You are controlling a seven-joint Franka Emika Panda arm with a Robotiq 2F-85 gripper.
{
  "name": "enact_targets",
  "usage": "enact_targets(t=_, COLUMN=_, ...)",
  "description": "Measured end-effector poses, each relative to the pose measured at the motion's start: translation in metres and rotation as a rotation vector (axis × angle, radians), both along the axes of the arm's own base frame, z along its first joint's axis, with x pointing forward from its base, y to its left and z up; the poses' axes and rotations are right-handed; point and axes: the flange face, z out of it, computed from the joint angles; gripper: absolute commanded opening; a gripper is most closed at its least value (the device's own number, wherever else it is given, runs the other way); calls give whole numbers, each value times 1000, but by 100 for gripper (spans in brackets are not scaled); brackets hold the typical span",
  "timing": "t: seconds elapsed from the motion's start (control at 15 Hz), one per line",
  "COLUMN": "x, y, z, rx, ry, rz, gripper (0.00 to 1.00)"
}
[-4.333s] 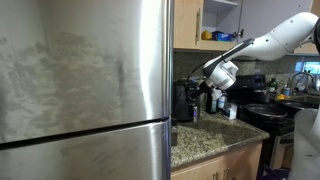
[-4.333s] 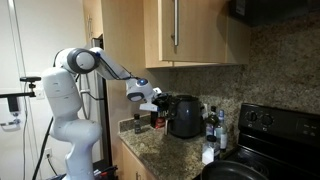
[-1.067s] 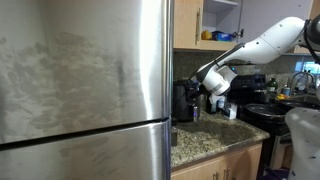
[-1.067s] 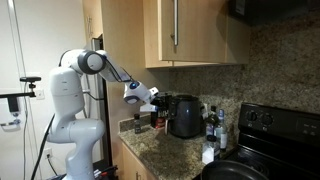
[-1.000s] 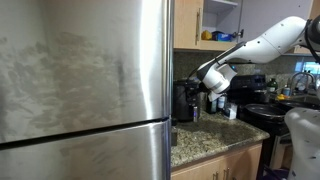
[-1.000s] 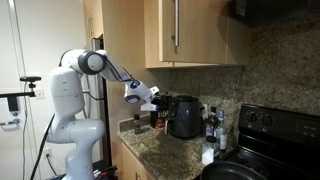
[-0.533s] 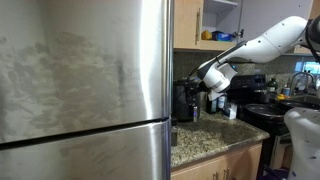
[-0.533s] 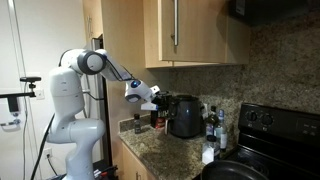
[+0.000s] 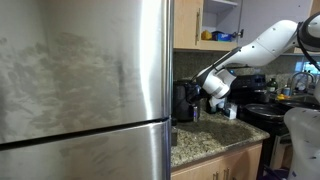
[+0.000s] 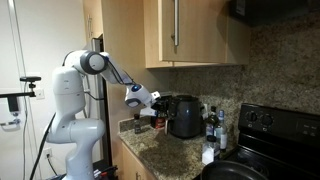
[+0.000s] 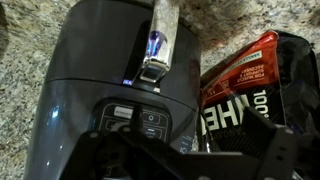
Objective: Turn on the air fryer
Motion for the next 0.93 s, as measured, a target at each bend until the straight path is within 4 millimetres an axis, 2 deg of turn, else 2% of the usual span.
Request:
enact_targets(t=0.6, x=6, y=5, z=-2, rx=-23, ry=0, rz=2, gripper=100)
enact_targets(t=0.8, x=17, y=13, z=-3, rx=-37, ry=-8, rz=12, gripper=100)
enact_targets(t=0.93, x=22, y=15, z=-10, rx=-43, ry=0, rz=5, gripper=100)
